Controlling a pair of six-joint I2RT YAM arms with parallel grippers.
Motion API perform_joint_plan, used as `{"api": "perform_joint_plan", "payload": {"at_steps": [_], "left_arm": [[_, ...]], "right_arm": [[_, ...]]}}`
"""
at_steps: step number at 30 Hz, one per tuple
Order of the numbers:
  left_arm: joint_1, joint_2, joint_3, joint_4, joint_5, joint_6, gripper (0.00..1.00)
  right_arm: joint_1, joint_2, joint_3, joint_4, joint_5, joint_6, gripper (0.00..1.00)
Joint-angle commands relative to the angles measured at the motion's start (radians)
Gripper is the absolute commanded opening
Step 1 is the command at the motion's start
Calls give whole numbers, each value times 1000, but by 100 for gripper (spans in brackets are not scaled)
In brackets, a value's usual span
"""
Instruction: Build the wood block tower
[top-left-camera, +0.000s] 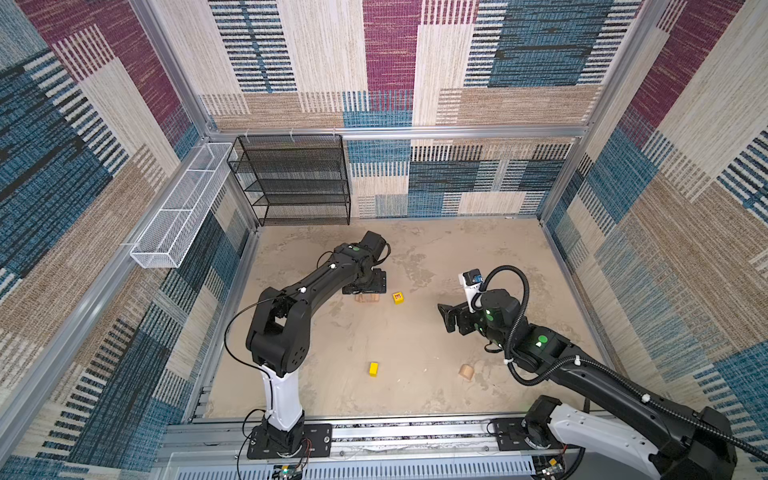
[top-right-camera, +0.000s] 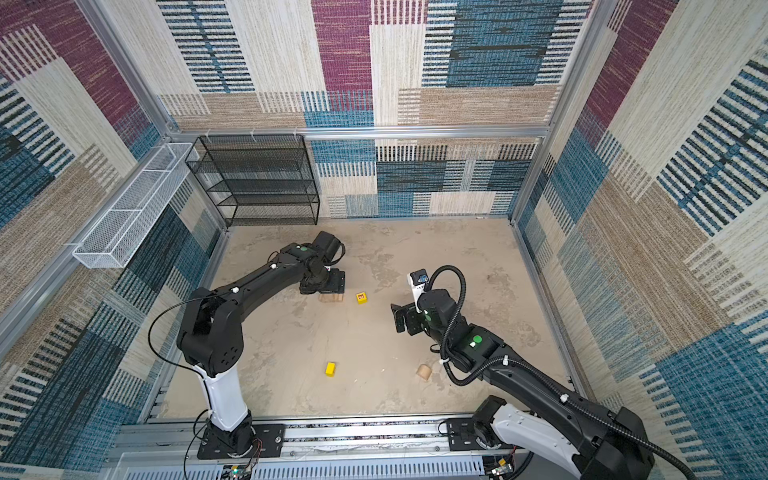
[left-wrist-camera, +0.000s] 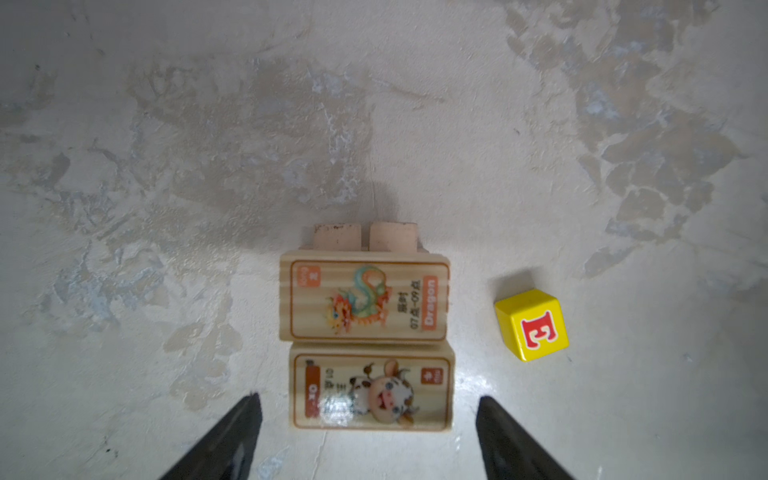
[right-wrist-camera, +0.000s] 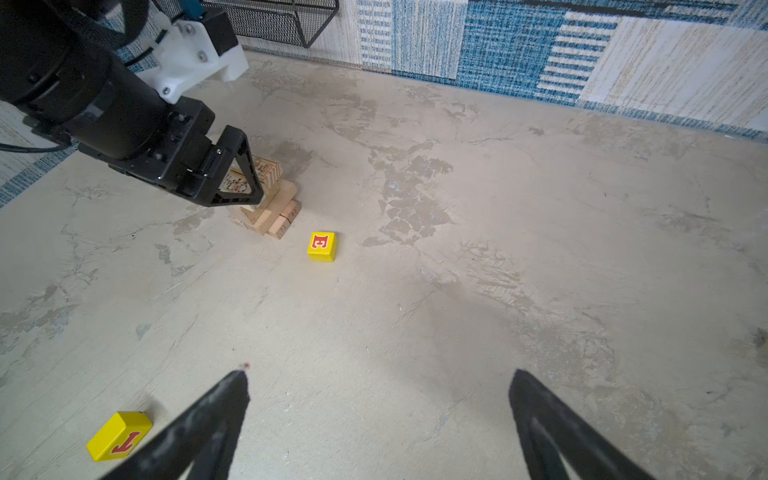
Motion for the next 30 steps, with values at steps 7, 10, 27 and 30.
{"api": "perform_joint_plan", "payload": {"at_steps": [7, 10, 27, 30], "left_arm": [[1, -156, -38, -9, -15, -15, 82], [4, -230, -47, -2, -44, 15, 75], [294, -203, -77, 107, 302, 195, 1], [317, -166, -95, 123, 346, 184, 0]], "right_arm": [[0, 65, 62, 12, -59, -7, 93], [0, 112, 92, 29, -104, -7, 87], [-1, 664, 343, 270, -433, 144, 0], [-3, 741, 386, 290, -466, 166, 0]]}}
